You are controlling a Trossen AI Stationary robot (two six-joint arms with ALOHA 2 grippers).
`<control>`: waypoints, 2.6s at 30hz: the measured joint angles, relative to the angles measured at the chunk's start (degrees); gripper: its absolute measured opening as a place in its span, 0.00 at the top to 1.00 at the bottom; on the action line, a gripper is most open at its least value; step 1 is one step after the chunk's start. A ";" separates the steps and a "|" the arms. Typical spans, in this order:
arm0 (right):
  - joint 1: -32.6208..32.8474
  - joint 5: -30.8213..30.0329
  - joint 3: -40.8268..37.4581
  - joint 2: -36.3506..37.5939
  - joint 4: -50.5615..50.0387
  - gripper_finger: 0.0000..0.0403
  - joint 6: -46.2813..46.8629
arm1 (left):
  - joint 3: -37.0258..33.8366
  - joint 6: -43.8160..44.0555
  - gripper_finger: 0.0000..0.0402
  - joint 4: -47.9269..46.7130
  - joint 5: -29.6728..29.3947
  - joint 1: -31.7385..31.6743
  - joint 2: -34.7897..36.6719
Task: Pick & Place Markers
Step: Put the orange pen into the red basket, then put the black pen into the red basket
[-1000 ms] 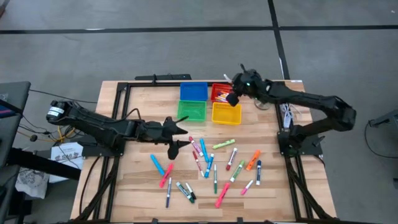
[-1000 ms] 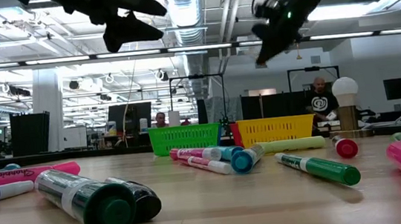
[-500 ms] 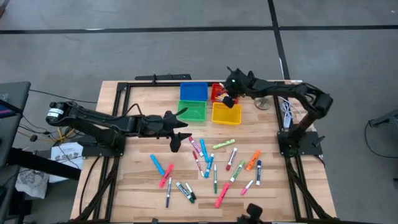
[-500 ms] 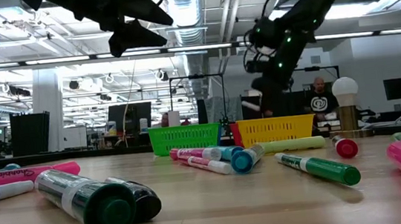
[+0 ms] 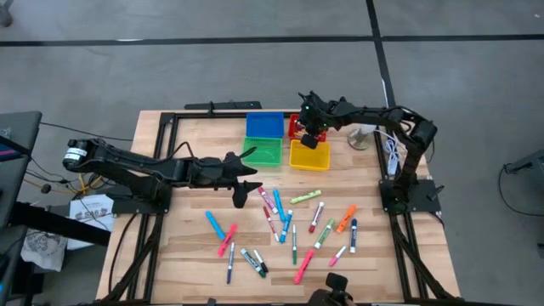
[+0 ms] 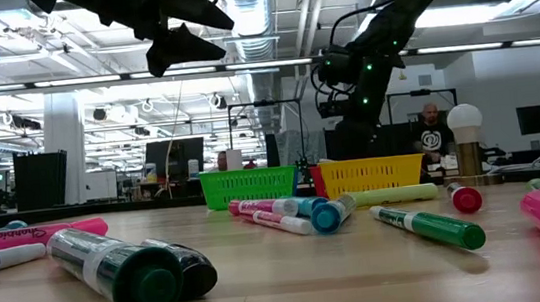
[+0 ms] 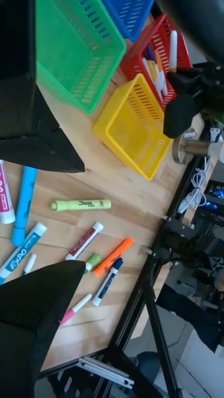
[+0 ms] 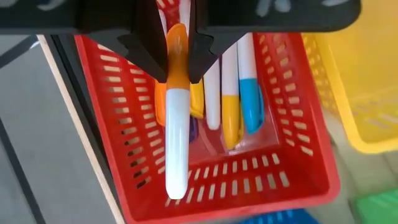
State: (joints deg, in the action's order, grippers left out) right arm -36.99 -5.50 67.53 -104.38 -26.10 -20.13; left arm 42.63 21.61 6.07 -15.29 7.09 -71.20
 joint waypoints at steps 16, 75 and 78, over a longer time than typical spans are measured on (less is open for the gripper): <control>-1.79 1.10 0.17 -0.87 -3.47 0.87 -2.42 | 0.00 -0.35 0.40 0.44 -0.11 -0.01 0.00; 32.55 9.19 -18.43 59.68 3.55 0.68 31.11 | -0.02 -0.39 0.40 3.30 -4.44 12.28 0.00; 34.58 8.05 -23.52 63.67 7.55 0.68 33.79 | -0.02 0.14 0.40 3.50 -4.48 13.78 0.00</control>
State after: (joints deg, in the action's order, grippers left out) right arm -2.41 2.54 44.01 -40.71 -18.55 13.66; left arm 42.61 21.75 9.56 -19.77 20.88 -71.20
